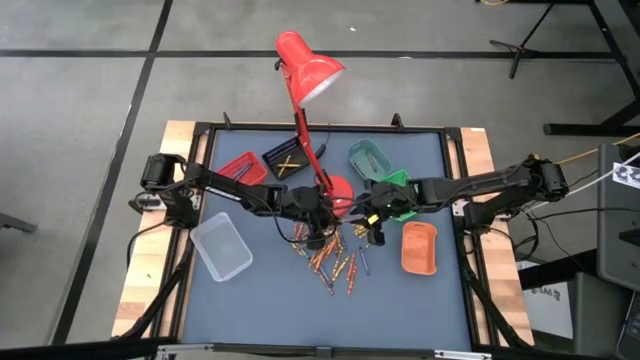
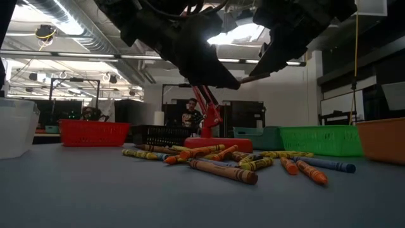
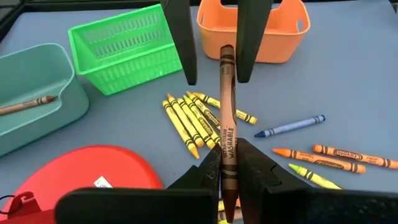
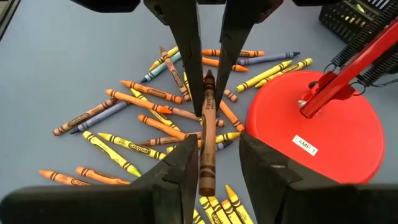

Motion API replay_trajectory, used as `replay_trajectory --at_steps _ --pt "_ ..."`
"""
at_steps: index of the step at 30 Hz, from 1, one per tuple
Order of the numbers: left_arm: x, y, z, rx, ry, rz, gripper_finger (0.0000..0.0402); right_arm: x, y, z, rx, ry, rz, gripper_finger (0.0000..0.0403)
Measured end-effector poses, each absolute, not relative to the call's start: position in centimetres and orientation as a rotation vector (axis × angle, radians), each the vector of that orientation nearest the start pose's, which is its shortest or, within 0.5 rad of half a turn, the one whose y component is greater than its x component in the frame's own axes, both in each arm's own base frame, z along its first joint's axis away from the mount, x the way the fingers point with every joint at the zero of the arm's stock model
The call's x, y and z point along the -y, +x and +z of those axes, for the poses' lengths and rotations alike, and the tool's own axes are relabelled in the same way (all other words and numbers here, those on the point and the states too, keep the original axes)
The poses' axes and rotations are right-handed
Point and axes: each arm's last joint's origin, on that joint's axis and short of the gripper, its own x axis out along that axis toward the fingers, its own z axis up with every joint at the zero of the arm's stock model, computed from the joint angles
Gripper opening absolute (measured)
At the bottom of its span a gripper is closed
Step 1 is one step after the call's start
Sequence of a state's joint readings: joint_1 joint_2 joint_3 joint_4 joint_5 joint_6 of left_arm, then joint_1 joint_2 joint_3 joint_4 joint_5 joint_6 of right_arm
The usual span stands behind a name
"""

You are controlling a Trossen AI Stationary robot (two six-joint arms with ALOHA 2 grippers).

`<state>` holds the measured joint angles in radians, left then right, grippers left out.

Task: Sort crayons
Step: Put the brown crayon into the top right blue bin

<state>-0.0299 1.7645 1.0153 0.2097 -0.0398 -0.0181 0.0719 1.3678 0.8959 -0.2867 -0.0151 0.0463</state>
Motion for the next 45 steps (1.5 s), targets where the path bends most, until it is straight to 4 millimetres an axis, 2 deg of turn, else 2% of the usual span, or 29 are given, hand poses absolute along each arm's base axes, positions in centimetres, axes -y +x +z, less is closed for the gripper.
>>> replay_trajectory --at_steps 27,30,38,42,45 --pt "0.99 37.61 19.39 -0.492 0.001 0.017 0.0016 -2.08 28.17 23.75 -0.761 0.024 0.068 0.0113" --pt "0.99 37.61 19.39 -0.492 0.001 0.017 0.0016 -2.08 28.17 23.75 -0.761 0.024 0.068 0.0097" --pt "0.96 37.60 19.37 -0.495 0.002 0.021 0.0016 -2.08 28.16 23.74 -0.763 0.025 0.068 0.0019" --pt "0.96 37.60 19.36 -0.496 0.002 0.021 0.0016 -2.08 28.16 23.74 -0.763 0.025 0.068 0.0014" --pt "0.96 37.60 19.37 -0.495 0.002 0.021 0.0016 -2.08 28.16 23.74 -0.763 0.025 0.068 0.0030"
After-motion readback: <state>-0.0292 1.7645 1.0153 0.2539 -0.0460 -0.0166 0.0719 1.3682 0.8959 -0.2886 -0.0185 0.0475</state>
